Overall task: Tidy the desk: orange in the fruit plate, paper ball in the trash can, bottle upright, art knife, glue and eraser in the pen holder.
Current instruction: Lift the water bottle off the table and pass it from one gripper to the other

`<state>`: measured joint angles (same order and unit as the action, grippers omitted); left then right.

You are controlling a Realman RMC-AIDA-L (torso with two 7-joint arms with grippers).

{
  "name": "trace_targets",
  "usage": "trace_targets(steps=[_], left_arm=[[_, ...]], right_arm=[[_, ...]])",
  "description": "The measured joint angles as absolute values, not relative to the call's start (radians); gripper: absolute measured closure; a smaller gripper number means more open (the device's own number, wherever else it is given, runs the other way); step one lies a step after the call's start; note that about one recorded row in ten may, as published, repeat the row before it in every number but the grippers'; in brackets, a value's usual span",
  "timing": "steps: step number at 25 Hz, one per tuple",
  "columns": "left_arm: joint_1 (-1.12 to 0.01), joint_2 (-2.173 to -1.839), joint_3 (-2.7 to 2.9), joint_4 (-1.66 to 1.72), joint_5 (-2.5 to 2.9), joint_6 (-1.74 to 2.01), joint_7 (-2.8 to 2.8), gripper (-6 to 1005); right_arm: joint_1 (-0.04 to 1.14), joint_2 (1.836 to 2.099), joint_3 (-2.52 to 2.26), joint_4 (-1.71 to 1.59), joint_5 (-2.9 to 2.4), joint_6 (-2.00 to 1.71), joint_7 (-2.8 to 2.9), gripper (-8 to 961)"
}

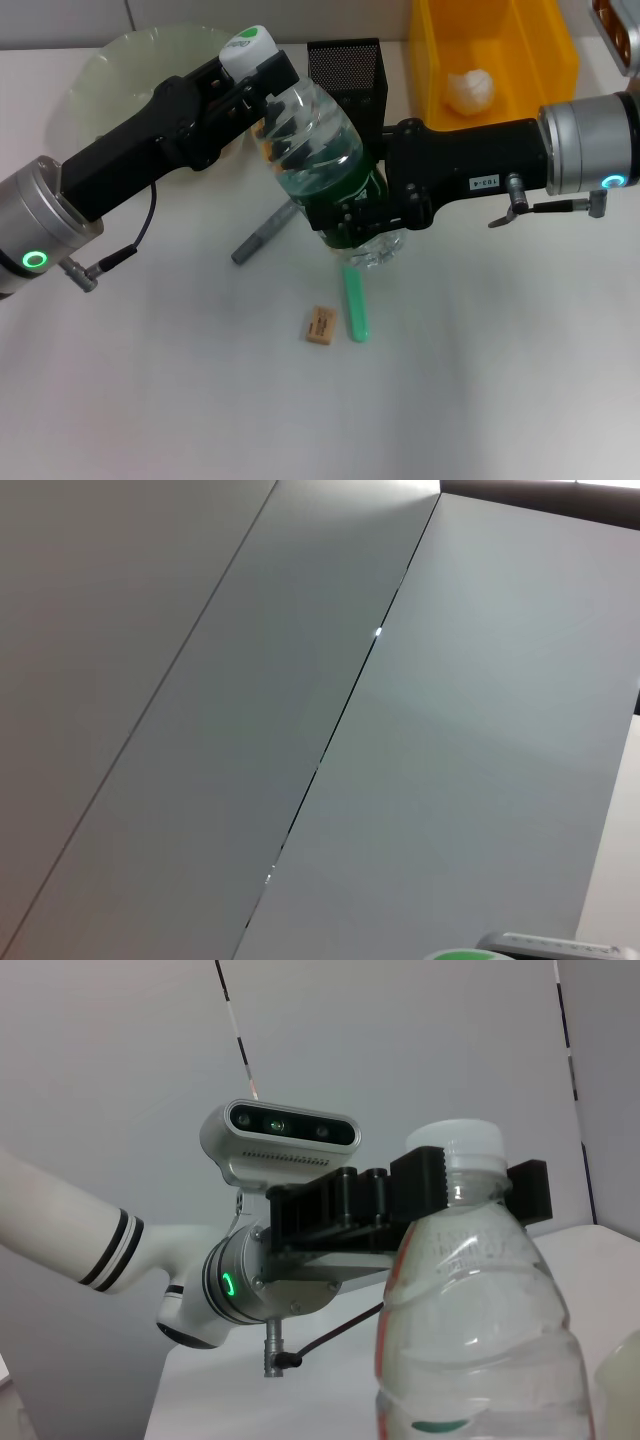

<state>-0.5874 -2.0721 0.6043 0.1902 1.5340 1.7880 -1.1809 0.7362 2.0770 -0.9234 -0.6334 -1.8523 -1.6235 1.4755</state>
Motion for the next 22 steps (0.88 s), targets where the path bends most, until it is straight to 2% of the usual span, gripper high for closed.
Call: trace_targets(steps=[22], left_arm=[[-0.569,-2.065,0.603,0.228,1.535,1.752,-1.178,553]], right_arm=[[0.736,2.075,-0.925,-0.721,-1.918,-1.607,1.548,172]])
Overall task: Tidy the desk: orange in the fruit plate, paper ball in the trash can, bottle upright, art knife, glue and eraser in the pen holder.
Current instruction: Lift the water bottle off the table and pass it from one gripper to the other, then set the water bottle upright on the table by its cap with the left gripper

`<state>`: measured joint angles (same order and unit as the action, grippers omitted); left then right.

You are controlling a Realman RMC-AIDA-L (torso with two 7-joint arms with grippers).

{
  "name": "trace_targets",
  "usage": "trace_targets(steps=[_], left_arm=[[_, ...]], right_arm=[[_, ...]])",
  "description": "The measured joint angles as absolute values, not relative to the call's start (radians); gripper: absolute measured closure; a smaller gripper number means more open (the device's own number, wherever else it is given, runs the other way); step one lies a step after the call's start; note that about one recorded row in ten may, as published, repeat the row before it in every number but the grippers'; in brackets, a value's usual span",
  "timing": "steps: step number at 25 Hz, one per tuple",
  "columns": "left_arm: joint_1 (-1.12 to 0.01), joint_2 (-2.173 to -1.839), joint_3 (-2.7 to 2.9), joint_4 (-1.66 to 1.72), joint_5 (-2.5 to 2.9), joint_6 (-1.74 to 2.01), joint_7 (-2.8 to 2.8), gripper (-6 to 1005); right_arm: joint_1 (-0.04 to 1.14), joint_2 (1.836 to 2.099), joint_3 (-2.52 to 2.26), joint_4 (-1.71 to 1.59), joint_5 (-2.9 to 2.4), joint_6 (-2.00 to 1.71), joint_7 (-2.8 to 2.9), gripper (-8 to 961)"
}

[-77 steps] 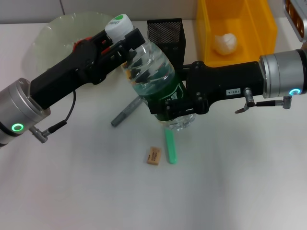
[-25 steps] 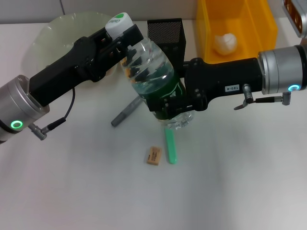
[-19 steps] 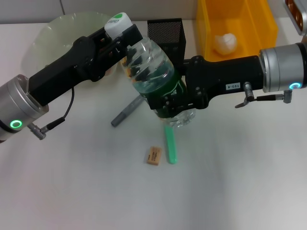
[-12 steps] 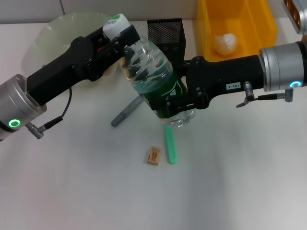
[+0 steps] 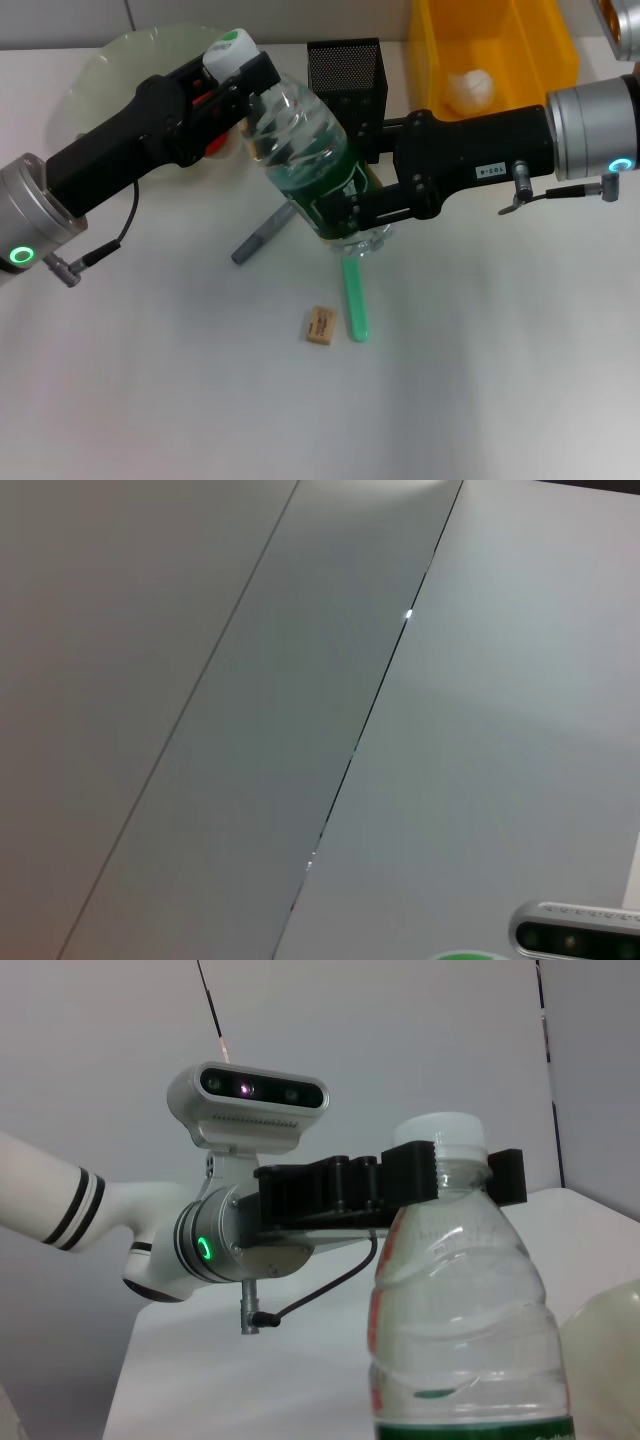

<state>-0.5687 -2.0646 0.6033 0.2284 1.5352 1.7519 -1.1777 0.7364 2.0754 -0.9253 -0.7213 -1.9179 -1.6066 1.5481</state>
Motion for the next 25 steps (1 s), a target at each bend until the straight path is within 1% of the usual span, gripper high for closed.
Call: trace_targets(steps=[13,17,20,22,25], left_arm=[[-0.551,-2.063,0.583,0.256,1.533,1.725,-1.178,551],[-0.529,-2.063,0.569,0.292,1.533,1.721,-1.178,550],[-0.485,-2.062,0.548,0.355,1.534,1.717,-1.152,550],[-0.485,-2.062,0.548,0.355,1.534,1.717,-1.152,549],[-0.44,-2.059,0.543,0.438,1.534,1.724,-1.143,549]], right_arm=[[0.728,2.075,-0.927,-0.773,-1.941,-1.615,1.574,172],[0.729,2.075,-0.933,-0.774,-1.968,-1.609,1.576,172],[0.726,2.076,-0.939,-0.776,-1.984,-1.604,1.574,172],[0.725,2.076,-0.941,-0.775,-1.985,-1.6,1.568,172],[0.723,2.076,-0.945,-0.772,-1.985,-1.596,1.555,172]])
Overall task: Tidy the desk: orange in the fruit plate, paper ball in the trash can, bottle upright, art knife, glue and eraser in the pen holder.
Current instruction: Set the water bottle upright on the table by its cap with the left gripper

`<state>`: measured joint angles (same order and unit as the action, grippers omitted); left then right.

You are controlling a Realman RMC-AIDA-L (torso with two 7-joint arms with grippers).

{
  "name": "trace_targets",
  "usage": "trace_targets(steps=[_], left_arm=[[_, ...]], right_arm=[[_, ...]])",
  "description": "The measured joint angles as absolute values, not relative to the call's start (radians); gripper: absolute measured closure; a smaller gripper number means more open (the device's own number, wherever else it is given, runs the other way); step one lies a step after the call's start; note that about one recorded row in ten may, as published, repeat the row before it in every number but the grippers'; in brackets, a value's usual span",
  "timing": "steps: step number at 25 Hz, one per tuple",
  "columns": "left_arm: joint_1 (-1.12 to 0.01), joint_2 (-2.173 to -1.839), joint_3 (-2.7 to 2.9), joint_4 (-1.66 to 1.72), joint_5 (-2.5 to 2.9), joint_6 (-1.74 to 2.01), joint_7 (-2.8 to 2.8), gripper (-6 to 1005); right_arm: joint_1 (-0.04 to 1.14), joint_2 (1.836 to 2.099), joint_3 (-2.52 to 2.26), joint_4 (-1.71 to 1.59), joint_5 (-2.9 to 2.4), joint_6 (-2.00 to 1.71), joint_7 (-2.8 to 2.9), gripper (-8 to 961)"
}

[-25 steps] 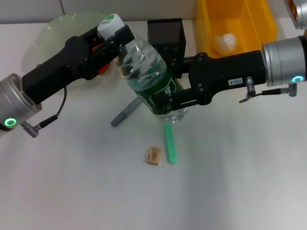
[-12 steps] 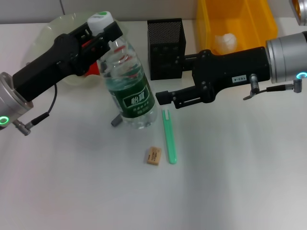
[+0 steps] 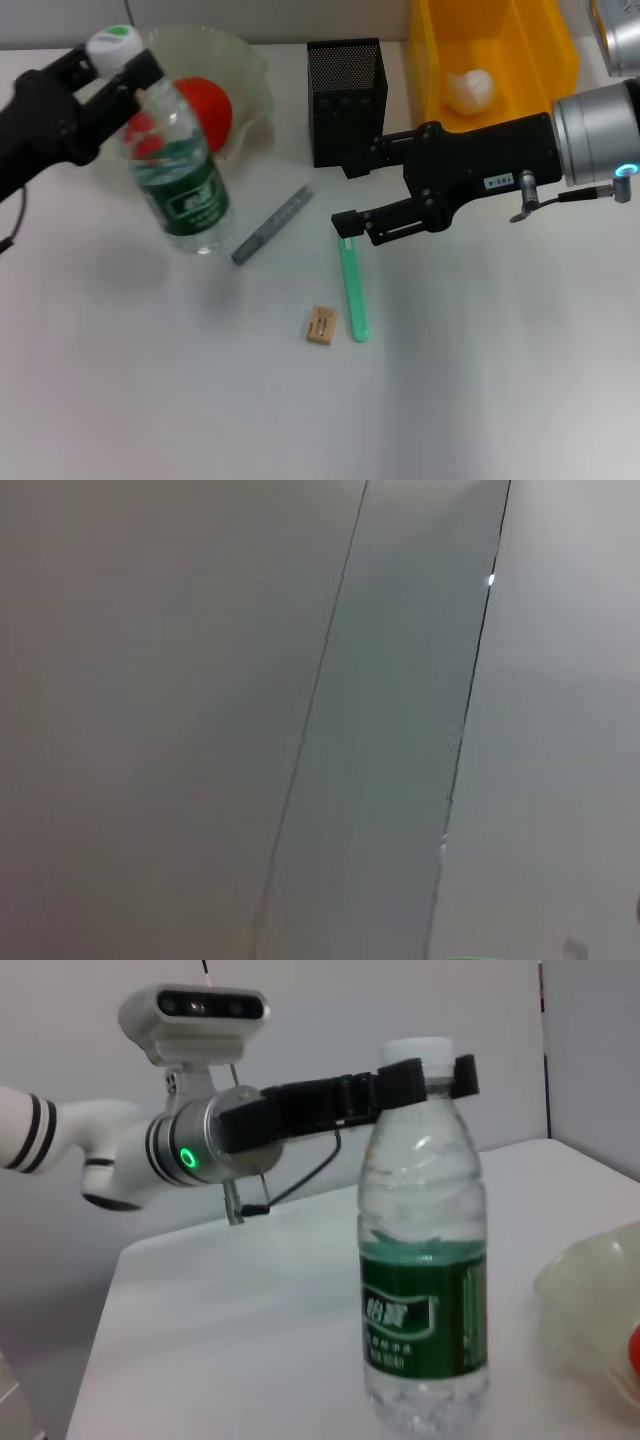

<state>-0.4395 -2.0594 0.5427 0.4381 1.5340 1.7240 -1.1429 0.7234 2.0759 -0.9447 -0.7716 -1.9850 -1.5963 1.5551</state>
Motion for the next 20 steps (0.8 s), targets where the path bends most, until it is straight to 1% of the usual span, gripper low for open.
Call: trace_targets(steps=[2,4,8,10,18,20], left_arm=[[-0.44,-2.059,0.543,0.438,1.534,1.724,-1.143,548],[-0.397,-2.055,0.541,0.499,1.534,1.727,-1.117,548],[-0.383,-2.051,0.539,0.512,1.534,1.727,-1.107,547],[-0.357,-2.047,0.507,0.53,1.534,1.725,-1.074,547],[-0.345,-2.046,0.451,0.522,1.534,1.678,-1.008,546],[-0.343,-2.054,0.434,0.519,1.534,1.639,-0.981,545]], right_arm=[[0.719,2.077,-0.95,-0.768,-1.985,-1.589,1.542,172],[0.717,2.078,-0.954,-0.766,-1.985,-1.585,1.536,172],[0.699,2.083,-0.987,-0.755,-1.981,-1.559,1.494,172],[0.685,2.086,-0.99,-0.738,-1.959,-1.548,1.438,172],[0.673,2.085,-0.996,-0.663,-1.899,-1.505,1.357,172],[0.673,2.085,-1.001,-0.643,-1.898,-1.484,1.346,172]])
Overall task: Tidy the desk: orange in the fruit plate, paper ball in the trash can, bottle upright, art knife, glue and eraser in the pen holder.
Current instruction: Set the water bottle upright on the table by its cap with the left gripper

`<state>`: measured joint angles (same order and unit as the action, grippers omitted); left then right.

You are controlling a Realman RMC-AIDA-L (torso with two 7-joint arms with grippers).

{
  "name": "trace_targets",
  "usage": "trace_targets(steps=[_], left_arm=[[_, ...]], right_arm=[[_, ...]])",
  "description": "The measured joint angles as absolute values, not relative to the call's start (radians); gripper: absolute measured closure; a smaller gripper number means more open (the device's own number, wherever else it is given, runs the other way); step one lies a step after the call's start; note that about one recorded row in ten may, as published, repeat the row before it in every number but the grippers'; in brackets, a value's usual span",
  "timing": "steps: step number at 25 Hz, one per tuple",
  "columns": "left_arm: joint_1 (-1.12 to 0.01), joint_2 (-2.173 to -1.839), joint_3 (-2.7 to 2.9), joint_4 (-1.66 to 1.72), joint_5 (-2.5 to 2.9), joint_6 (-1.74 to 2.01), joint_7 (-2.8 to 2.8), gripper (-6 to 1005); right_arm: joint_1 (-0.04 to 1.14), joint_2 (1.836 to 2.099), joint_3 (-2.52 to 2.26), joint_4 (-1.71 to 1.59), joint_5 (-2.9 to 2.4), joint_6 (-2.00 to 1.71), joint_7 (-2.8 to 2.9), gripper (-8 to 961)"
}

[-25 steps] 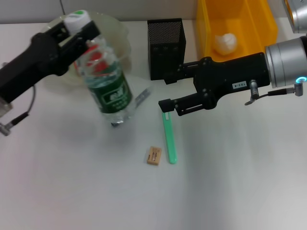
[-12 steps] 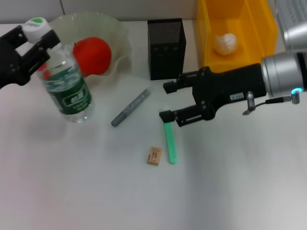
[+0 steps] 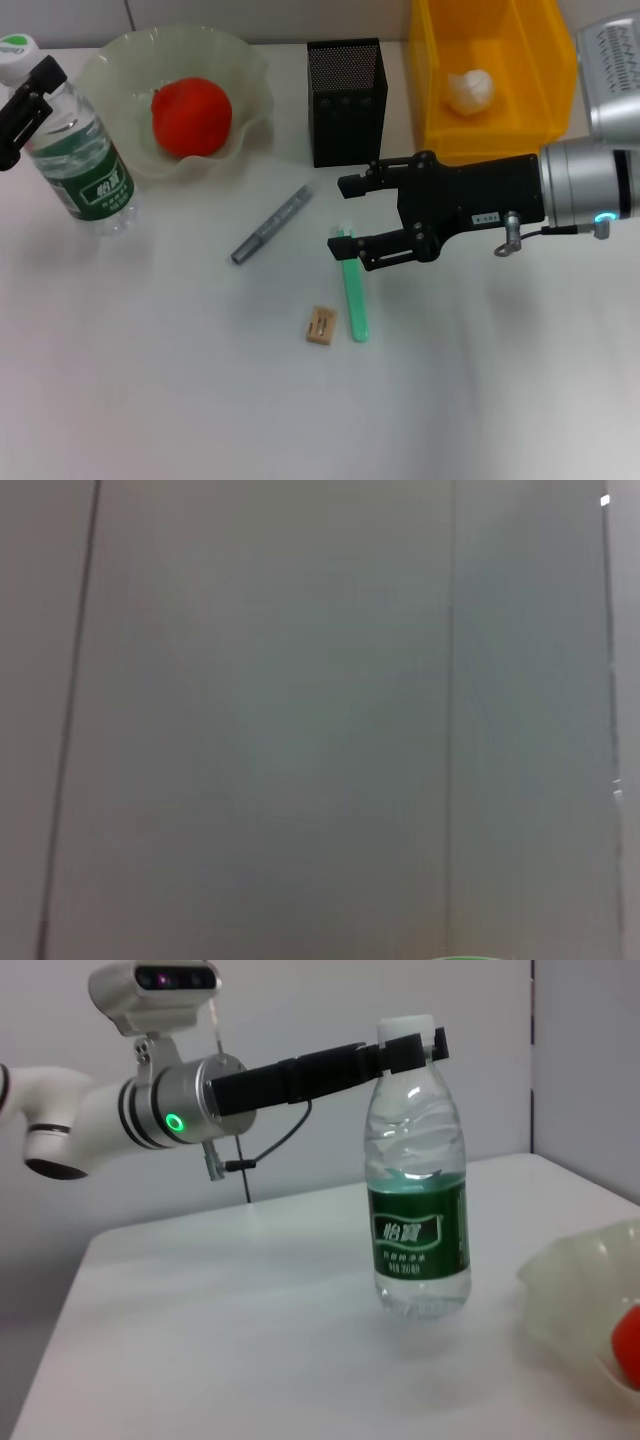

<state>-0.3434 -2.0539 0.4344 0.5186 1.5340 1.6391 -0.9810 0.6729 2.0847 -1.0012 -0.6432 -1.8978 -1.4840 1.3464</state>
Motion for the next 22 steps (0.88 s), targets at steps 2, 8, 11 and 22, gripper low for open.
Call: trace_targets(steps=[2,8,11,22], left_arm=[[-0.343,-2.058,0.427,0.515,1.534,1.619,-0.97,545],[-0.351,-2.062,0.41,0.467,1.534,1.544,-0.909,544],[-0.355,-2.065,0.405,0.454,1.533,1.516,-0.88,543],[-0.37,-2.065,0.398,0.392,1.508,1.467,-0.79,541]], right_arm=[[0.674,2.085,-1.002,-0.633,-1.898,-1.479,1.34,172],[0.674,2.086,-1.002,-0.623,-1.897,-1.469,1.332,172],[0.673,2.087,-1.002,-0.617,-1.893,-1.466,1.321,172],[0.673,2.088,-1.002,-0.584,-1.872,-1.447,1.295,171]])
